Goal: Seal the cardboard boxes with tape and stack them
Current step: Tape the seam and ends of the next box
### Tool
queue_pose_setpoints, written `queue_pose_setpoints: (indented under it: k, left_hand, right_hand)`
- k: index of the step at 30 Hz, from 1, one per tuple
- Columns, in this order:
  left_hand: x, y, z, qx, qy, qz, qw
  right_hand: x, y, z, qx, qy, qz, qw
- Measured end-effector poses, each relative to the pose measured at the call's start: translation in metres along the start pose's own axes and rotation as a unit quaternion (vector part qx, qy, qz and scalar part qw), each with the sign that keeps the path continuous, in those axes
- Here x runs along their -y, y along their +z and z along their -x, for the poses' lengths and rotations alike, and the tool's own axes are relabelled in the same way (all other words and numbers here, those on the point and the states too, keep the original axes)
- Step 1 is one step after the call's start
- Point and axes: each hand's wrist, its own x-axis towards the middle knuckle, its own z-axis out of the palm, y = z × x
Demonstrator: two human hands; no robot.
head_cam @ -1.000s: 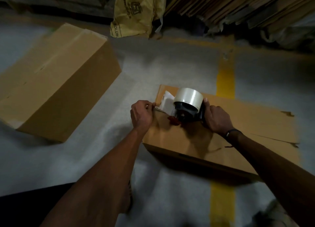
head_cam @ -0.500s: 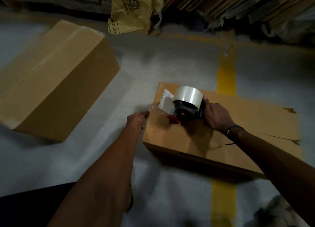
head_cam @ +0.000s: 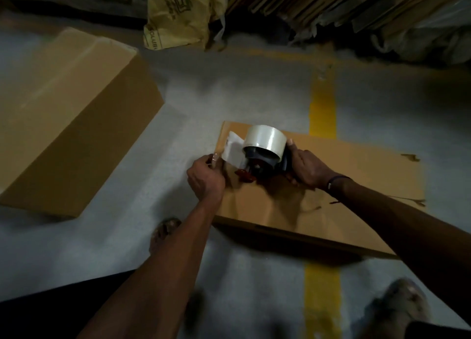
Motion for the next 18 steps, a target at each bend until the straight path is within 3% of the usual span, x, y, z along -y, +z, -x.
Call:
queue_pose_setpoints:
  k: [5, 12, 18]
  left_hand:
    - [0.008, 0.008, 0.007, -0.016, 0.025, -0.022, 0.999]
    - [0.01, 0.009, 0.005, -0.022, 0.043, -0.018, 0.999]
    - [0.016, 0.012, 0.001, -0.025, 0.058, -0.019, 0.998]
  right_hand:
    - [0.0, 0.011, -0.002, -0.055, 0.014, 0.11, 0.992]
    - [-0.009, -0.003, 0.007, -0.066, 0.029, 0.079, 0.994]
    - [-0.076, -0.048, 0.05, -0.041, 0.066, 0.099, 0.992]
